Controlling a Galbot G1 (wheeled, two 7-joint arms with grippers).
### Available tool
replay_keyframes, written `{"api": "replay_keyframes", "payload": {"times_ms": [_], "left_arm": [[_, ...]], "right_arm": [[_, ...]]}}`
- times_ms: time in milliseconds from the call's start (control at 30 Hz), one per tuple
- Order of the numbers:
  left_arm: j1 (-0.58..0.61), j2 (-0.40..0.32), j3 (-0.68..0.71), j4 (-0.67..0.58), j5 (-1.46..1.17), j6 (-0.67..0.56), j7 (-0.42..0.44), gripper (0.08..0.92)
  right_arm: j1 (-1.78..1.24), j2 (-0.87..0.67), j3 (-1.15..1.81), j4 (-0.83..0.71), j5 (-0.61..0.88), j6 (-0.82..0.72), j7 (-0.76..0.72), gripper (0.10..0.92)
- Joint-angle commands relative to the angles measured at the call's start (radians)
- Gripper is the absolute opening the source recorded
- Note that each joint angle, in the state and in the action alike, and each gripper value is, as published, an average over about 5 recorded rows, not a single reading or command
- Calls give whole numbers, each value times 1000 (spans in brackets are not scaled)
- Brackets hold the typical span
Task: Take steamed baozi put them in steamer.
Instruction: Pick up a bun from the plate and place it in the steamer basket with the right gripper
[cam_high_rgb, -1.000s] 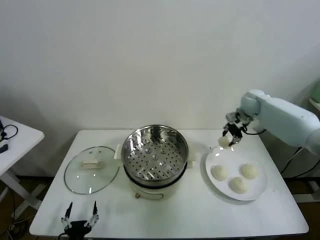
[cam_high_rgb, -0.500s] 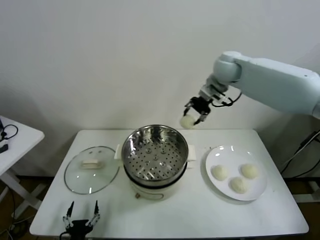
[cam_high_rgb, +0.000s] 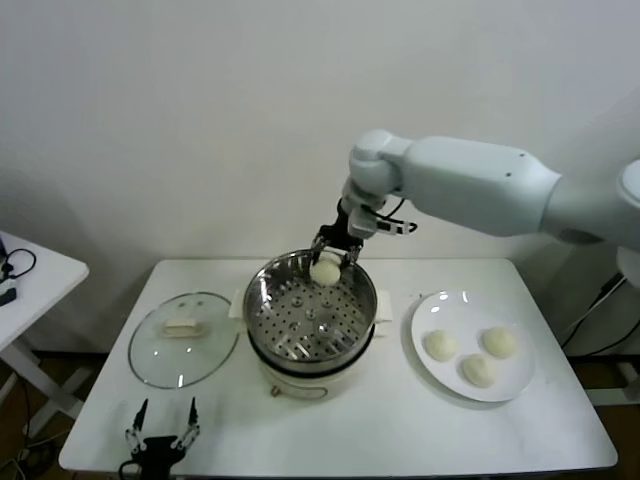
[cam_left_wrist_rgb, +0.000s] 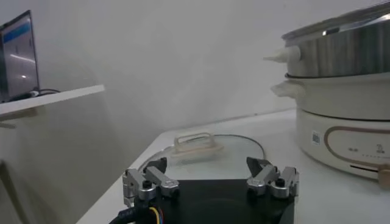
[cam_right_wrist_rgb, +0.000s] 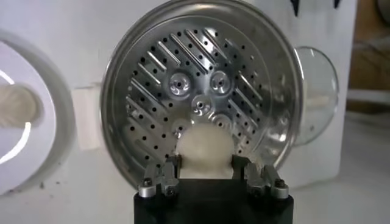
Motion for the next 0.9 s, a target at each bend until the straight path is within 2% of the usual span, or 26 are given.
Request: {"api": "replay_keyframes", "payload": {"times_ms": [33,433,733,833,900], "left_arm": [[-1,-23,2,4,3,-2,0,823],[-14,-24,-3,18,3,-3,-1,823],[-23,-20,-5,23,-1,0,0,823],[-25,-20,-4,23,0,1,0,823],[-25,-21,-3,21,0,1,0,823]], "right_arm": [[-138,67,63,-120,-208,122,62,577],[-193,142,115,-307,-241,148,90,584],[-203,181,125,-369,-241,158,104,587],[-202,181,123,-369,-224,158,106,624],[-203,180,122,-367,-209,158,107,677]]}}
